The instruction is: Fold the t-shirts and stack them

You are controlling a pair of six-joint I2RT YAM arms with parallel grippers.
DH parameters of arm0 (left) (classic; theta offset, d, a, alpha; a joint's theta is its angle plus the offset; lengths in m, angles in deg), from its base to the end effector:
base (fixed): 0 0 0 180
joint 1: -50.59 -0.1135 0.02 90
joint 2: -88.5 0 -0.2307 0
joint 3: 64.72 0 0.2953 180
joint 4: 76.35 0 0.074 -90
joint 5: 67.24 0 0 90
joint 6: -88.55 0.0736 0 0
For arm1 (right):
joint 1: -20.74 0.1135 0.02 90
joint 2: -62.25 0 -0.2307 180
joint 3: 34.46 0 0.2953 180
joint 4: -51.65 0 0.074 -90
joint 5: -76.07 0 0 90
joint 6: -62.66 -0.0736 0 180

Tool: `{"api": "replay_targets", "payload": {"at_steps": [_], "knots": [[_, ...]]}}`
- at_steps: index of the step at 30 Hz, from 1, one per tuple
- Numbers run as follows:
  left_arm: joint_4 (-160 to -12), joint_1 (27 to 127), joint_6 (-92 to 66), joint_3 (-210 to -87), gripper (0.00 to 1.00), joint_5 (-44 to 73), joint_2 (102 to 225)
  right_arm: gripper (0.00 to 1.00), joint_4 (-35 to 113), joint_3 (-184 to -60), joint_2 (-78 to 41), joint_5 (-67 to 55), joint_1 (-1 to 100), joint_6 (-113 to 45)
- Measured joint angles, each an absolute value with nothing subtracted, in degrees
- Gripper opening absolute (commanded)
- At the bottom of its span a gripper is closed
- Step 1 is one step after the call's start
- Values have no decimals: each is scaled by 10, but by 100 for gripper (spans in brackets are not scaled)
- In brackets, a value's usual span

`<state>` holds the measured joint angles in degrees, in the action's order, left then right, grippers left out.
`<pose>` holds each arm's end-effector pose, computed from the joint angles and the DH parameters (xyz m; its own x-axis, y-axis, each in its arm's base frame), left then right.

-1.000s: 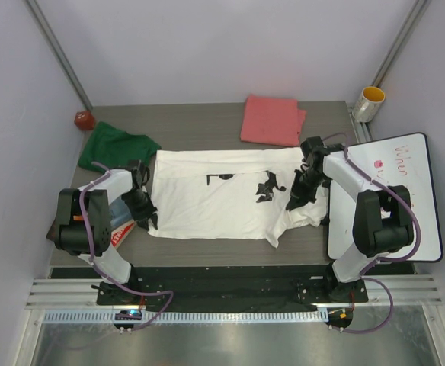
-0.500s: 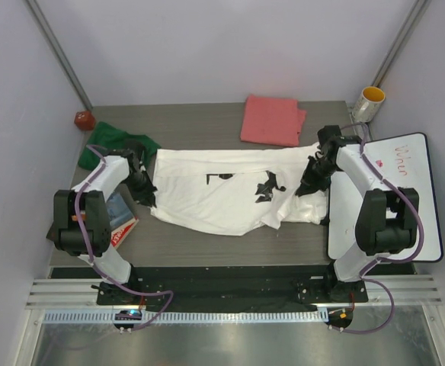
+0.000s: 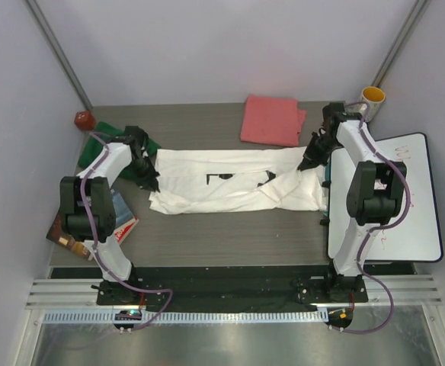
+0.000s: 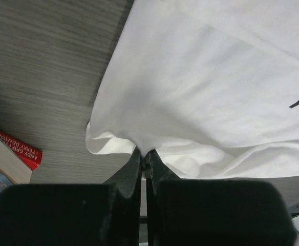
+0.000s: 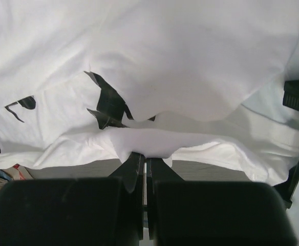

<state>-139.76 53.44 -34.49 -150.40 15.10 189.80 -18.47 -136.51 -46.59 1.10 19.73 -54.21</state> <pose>0.3766 -0.0286 0.1160 -0.8626 -0.4981 -0.0882 -0.4721 0.8553 -0.2135 0.4209 0.0117 0.1556 -0.8876 0.4522 -0.0879 0.4030 0.8545 0.3277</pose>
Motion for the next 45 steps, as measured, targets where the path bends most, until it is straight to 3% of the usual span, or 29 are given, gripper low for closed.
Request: {"api": "replay_targets", "payload": {"at_steps": [7,14,41,42,45], "knots": [[-1391,529,-347,-1575,0,154,1945,1,-192,-1495,-539,14,197,-538],[-1390,522,-355,-1611,0,167,1959,1,-196,-1549,-555,18,191,-536],[-1426,516,-353,-1807,0,205,2122,1,-187,-1591,-638,33,178,-534],[-1430,516,-352,-1810,1,206,2125,1,-186,-1591,-640,33,178,-534],[-1441,516,-344,-1814,23,207,2132,3,-184,-1591,-644,31,178,-534]]}}
